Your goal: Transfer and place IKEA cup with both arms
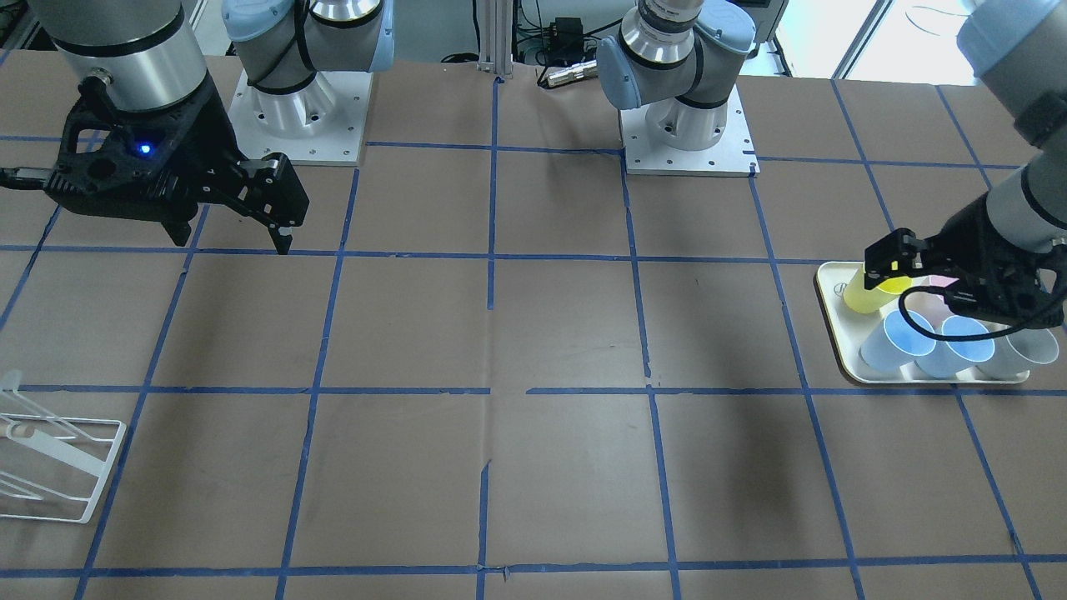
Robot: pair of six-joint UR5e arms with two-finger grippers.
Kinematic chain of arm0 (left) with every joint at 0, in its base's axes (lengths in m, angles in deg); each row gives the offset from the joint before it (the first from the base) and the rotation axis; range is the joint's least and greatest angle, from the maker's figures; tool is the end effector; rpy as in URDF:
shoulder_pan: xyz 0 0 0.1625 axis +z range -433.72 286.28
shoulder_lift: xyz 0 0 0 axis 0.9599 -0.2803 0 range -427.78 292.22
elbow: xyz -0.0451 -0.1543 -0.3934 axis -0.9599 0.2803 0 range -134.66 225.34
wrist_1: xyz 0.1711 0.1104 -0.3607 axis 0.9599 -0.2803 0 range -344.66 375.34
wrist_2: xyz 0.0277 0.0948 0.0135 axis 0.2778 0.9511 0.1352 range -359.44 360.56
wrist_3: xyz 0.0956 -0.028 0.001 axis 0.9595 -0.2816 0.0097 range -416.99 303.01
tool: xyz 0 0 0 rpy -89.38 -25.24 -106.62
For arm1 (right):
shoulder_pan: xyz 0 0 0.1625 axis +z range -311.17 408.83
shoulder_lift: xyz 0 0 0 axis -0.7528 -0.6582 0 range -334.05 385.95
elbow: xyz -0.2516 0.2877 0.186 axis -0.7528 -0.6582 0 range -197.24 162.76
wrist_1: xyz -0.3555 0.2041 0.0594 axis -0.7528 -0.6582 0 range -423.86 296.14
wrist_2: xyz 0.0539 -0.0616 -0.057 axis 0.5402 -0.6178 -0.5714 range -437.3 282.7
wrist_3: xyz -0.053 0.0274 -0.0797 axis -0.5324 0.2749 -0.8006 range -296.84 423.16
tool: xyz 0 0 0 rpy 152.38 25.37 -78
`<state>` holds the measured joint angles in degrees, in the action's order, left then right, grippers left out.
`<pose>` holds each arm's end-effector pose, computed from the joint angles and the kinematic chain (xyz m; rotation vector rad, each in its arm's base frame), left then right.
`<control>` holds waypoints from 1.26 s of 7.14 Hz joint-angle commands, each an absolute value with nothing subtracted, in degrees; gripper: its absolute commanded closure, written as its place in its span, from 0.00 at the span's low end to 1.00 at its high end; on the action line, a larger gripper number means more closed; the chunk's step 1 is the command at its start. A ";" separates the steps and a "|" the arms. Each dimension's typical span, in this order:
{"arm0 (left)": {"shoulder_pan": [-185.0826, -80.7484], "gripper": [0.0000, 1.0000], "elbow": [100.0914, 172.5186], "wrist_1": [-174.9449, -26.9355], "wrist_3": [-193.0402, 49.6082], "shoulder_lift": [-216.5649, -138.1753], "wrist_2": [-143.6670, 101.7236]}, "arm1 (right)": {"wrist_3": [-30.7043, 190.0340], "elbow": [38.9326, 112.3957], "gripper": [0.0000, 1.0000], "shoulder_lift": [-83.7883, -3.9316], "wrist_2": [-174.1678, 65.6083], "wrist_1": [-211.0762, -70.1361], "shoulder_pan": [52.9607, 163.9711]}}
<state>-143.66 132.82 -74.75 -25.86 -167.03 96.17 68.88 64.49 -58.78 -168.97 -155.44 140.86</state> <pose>0.0709 -0.5544 0.4256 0.3077 3.0809 0.2320 0.1493 -0.5331 0.5151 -0.1021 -3.1137 0.1274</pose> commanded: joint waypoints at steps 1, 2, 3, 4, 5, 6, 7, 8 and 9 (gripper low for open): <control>-153.83 0.00 133.22 -77.46 -39.25 -161.93 93.91 | 68.88 64.50 0.00 -58.78 -168.88 -155.44 140.86; -157.97 0.00 133.40 -77.73 -43.23 -160.08 93.38 | 68.88 64.50 0.00 -58.78 -168.88 -155.44 140.86; -160.88 0.00 133.58 -77.74 -44.58 -158.32 92.07 | 68.88 64.58 0.00 -58.78 -168.88 -155.44 140.94; -162.21 0.00 134.19 -78.26 -44.77 -157.43 92.32 | 68.88 64.58 0.00 -58.78 -168.88 -155.44 140.94; -162.49 0.00 136.11 -78.70 -44.77 -156.03 92.15 | 68.88 64.58 0.00 -58.78 -168.88 -155.44 140.94; -162.40 0.00 137.69 -78.62 -44.68 -154.80 92.06 | 68.88 64.58 0.00 -58.78 -168.88 -155.44 140.94; -162.40 0.00 138.49 -78.35 -44.68 -154.70 91.97 | 68.88 64.58 0.00 -58.78 -168.88 -155.53 140.86; -162.40 0.00 138.41 -78.44 -44.68 -154.96 91.88 | 68.79 64.58 0.00 -58.78 -168.88 -155.53 140.86; -162.40 0.00 138.15 -78.44 -44.68 -154.96 91.88 | 68.88 64.50 0.00 -58.78 -168.80 -155.70 140.68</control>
<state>-162.38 138.19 -78.44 -44.68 -154.97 91.93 68.84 64.57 -58.78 -168.86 -155.56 140.81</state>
